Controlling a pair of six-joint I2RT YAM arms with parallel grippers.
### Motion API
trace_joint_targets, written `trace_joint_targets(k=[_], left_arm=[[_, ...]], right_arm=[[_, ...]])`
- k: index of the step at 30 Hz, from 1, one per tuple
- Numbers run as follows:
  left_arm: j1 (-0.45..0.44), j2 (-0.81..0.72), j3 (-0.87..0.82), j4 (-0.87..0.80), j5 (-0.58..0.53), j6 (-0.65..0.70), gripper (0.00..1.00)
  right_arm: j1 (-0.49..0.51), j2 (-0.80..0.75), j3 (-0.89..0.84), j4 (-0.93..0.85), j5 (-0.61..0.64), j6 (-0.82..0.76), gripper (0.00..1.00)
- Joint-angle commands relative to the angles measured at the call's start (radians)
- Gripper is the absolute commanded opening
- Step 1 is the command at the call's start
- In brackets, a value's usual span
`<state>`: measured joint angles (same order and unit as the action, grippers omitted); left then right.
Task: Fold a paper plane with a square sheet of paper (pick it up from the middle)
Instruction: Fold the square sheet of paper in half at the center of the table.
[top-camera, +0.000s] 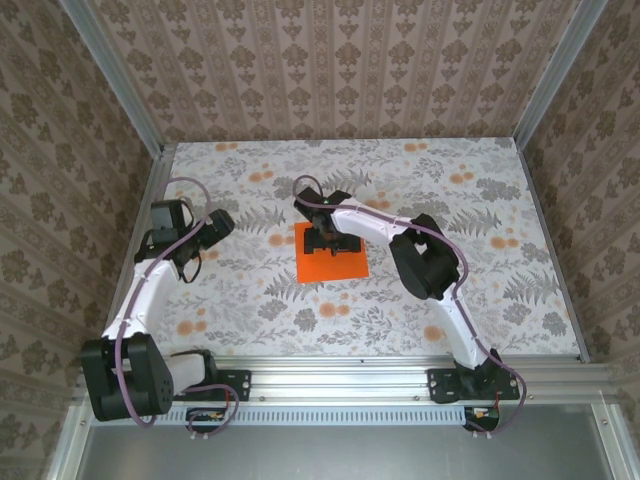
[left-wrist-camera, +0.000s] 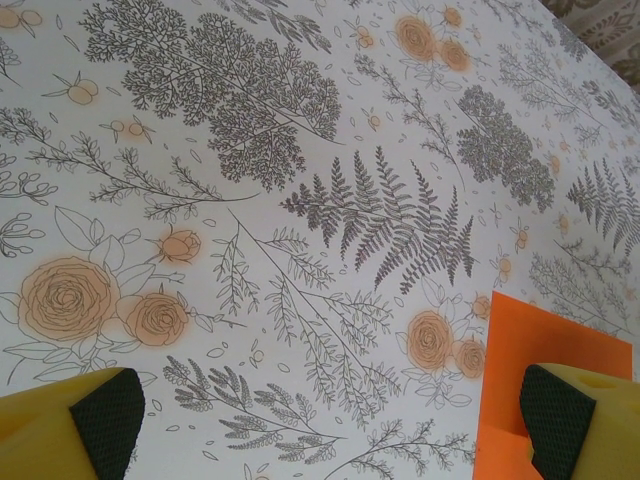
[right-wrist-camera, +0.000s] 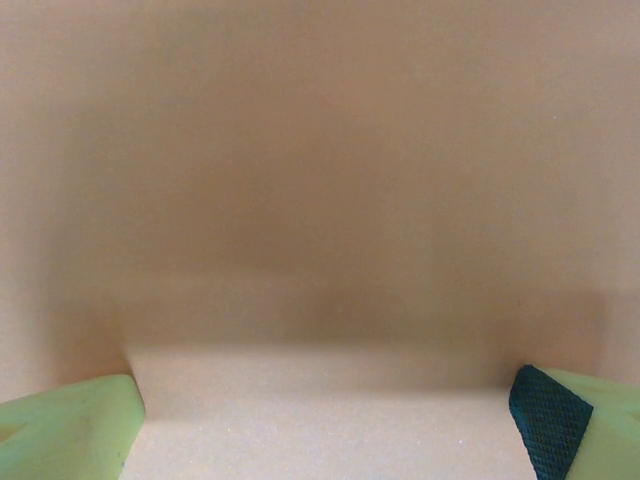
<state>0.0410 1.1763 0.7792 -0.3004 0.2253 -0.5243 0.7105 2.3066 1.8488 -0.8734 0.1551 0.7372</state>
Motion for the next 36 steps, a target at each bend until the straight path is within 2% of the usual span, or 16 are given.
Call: trace_joint_targets(k=[1, 10, 15, 19, 24, 30, 36], left_arm=[[0.005, 0.005, 0.007, -0.004, 0.021, -0.011, 1.0], [0.005, -0.001, 0.006, -0.018, 0.025, -0.009, 1.0], [0.006, -0.003, 0.006, -0.023, 0.025, -0.008, 1.0], [0.005, -0.003, 0.001, -0.027, 0.033, -0.015, 1.0], [0.006, 0.002, -0.021, -0.023, 0.064, -0.04, 1.0], [-0.003, 0.015, -0.065, 0.012, 0.144, -0.074, 1.0], [-0.046, 0.034, -0.099, 0.065, 0.203, -0.118, 1.0]], right_arm=[[0.003, 0.077, -0.095, -0.042, -0.086, 0.002, 0.98], [-0.002, 0.103, -0.126, -0.078, -0.022, -0.037, 0.91], [-0.002, 0.101, -0.138, -0.071, -0.028, -0.04, 0.89], [-0.002, 0.066, -0.148, -0.03, -0.054, -0.041, 0.81], [-0.006, -0.014, -0.178, 0.062, -0.1, -0.033, 0.64], [-0.021, -0.161, -0.256, 0.227, -0.221, -0.033, 0.41], [-0.052, -0.347, -0.42, 0.53, -0.459, 0.012, 0.33]])
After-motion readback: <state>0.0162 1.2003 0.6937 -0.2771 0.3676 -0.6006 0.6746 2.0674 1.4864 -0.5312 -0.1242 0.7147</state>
